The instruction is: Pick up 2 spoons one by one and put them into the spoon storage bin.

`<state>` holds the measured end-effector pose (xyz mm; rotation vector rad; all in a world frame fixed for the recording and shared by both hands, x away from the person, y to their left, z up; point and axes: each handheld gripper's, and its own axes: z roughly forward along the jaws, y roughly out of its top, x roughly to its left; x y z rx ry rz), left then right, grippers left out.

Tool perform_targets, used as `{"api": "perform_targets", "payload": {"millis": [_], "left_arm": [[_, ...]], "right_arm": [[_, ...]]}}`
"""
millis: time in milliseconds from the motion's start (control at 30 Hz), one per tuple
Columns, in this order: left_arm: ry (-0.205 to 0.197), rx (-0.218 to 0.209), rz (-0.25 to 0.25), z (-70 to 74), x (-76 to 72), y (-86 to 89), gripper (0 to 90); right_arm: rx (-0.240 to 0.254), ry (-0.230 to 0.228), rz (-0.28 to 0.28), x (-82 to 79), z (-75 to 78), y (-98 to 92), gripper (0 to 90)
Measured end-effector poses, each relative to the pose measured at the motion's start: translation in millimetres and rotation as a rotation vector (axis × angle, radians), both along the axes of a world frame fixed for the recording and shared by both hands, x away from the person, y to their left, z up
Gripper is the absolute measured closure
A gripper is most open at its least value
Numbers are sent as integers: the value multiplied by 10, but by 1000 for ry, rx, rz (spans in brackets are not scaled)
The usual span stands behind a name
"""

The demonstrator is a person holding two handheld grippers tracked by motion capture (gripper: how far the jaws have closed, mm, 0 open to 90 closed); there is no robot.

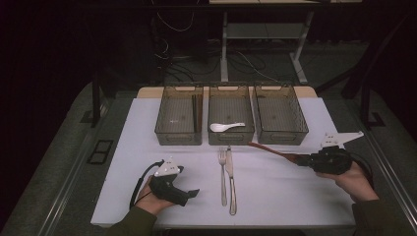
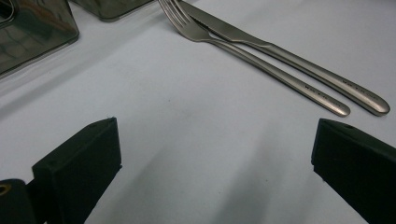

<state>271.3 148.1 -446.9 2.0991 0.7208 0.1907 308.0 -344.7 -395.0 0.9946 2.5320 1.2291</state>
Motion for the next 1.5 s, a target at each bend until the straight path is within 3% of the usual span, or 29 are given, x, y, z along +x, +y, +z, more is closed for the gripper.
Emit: {"api": "perform_targets", "payload": {"millis": [300, 700, 933, 1167, 1500], "left_arm": [[0, 1, -3, -3, -1, -6, 4], [-3, -1, -7, 2, -5, -4, 4], [0, -3, -5, -3, -4, 0, 4], [2, -5, -6, -6, -6, -2, 4], [7, -4, -11, -15, -3, -10, 4]], "right_arm": [[14, -9, -55, 216, 199, 211, 800], [-11, -15, -119, 583, 341, 616, 800], [-37, -17, -137, 844, 366, 928, 800], [-67, 15, -180, 1097, 294, 1203, 800], [-95, 8, -204, 1216, 187, 1433, 798]]}}
